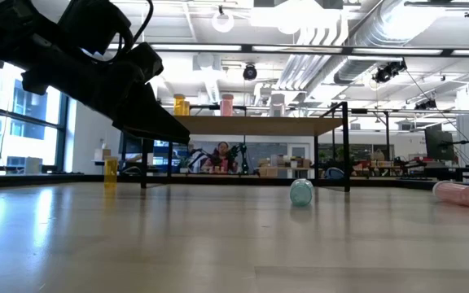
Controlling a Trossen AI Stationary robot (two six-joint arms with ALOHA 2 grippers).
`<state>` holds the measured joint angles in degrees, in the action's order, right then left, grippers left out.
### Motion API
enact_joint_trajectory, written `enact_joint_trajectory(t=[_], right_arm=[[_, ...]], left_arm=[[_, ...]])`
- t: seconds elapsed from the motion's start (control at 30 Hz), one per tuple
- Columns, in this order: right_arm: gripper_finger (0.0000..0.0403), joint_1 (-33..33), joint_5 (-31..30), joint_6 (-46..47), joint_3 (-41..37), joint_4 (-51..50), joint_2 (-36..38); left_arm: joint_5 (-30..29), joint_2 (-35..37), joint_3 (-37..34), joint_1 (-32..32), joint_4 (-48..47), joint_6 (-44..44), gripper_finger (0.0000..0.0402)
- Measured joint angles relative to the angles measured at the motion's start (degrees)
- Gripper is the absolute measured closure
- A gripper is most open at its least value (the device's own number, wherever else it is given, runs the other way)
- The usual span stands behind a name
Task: Pick and place medicine bottles onto shelf by color
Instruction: Align the right blue pill bottle with the other blue pill bottle on the shelf
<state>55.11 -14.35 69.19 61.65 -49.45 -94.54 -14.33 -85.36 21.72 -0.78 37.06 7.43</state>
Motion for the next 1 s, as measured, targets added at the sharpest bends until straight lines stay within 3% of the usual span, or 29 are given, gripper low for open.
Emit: enact_joint_trajectory(t=[0.7,1.0], right_arm=[[0.0303,0.00,1.22,-3.46,0.08,-2.47,3.88],[0.0304,-0.71,-1.50,-5.80,5.95,-11.55,7.33]], left_arm=[[0.00,0.00,-0.01,0.00,0.02,0.08,0.0138],[0.00,0.00,-0.01,-0.01,0.04,0.08,0.0138]])
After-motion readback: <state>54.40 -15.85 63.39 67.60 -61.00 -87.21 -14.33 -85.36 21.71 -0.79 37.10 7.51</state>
